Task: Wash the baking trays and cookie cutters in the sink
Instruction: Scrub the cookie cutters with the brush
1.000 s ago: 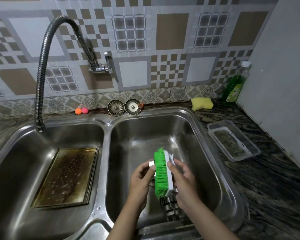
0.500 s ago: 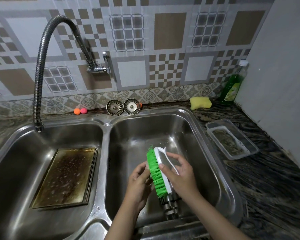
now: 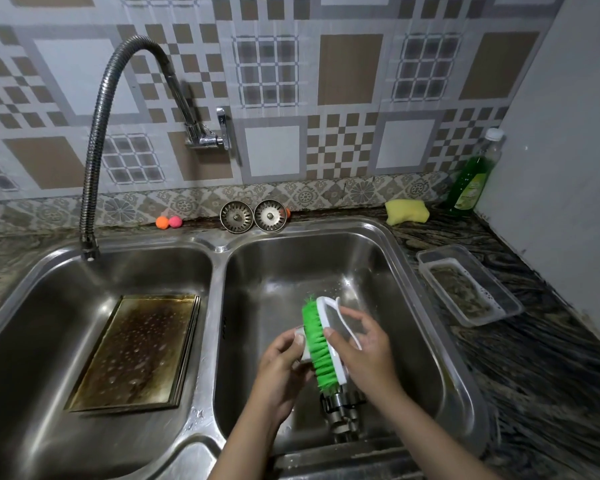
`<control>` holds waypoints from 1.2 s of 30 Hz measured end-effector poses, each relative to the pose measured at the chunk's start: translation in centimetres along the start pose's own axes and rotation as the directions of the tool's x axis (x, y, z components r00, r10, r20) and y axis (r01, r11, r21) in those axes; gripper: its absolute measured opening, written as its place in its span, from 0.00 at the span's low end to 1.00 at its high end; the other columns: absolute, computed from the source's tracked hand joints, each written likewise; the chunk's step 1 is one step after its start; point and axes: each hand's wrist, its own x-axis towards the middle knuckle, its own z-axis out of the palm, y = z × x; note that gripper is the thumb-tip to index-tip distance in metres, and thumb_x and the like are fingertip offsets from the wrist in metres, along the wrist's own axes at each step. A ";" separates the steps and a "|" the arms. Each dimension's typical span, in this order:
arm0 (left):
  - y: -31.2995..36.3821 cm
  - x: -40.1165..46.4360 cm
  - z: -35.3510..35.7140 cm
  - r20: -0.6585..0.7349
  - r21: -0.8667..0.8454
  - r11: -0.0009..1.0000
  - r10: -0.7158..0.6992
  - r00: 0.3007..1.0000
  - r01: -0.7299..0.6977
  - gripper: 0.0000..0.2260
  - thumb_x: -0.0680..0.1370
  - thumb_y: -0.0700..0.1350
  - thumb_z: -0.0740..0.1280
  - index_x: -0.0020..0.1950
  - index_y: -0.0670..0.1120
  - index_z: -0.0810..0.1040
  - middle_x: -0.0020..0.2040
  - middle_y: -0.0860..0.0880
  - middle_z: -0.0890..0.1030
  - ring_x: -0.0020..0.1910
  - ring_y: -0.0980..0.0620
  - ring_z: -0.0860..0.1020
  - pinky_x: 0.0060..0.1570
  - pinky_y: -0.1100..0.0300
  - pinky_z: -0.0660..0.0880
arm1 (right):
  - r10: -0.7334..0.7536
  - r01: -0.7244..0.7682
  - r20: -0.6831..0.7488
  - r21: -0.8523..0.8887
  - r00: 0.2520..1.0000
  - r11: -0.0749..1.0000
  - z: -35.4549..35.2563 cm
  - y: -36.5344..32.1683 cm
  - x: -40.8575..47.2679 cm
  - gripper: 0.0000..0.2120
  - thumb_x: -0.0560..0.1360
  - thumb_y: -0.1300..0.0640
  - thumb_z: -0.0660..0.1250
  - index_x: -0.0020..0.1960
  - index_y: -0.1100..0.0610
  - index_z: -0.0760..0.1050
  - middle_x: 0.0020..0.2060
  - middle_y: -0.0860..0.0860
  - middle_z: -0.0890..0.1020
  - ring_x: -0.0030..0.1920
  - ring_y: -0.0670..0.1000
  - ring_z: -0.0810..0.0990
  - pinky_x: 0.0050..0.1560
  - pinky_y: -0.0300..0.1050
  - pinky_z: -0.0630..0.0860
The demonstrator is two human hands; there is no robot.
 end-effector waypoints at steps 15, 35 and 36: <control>11.1 -4.7 -14.4 -0.036 0.497 0.858 0.167 0.985 -0.128 0.23 0.58 0.52 0.80 0.50 0.47 0.83 0.47 0.44 0.83 0.41 0.52 0.79 0.42 0.58 0.76 | -0.012 0.013 0.004 -0.317 1.000 0.949 -4.5 0.8 -2.1 0.17 0.65 0.56 0.79 0.49 0.44 0.78 0.46 0.51 0.84 0.44 0.50 0.83 0.37 0.34 0.77; 10.7 -0.6 -16.6 0.063 0.838 0.497 0.327 0.943 -0.228 0.18 0.74 0.29 0.65 0.54 0.51 0.78 0.51 0.48 0.81 0.53 0.59 0.79 0.52 0.65 0.76 | 0.032 -0.049 -0.064 -0.285 0.997 0.957 -5.0 0.6 -2.2 0.19 0.65 0.56 0.78 0.54 0.48 0.78 0.38 0.51 0.85 0.41 0.52 0.84 0.37 0.43 0.78; 10.9 -0.7 -14.5 0.097 0.815 0.501 0.380 0.920 -0.293 0.17 0.74 0.29 0.66 0.54 0.49 0.79 0.50 0.47 0.82 0.50 0.60 0.80 0.51 0.68 0.75 | 0.034 -0.057 -0.082 -0.288 0.996 0.956 -5.3 0.6 -1.9 0.20 0.65 0.55 0.78 0.55 0.48 0.78 0.38 0.51 0.85 0.41 0.52 0.84 0.38 0.43 0.78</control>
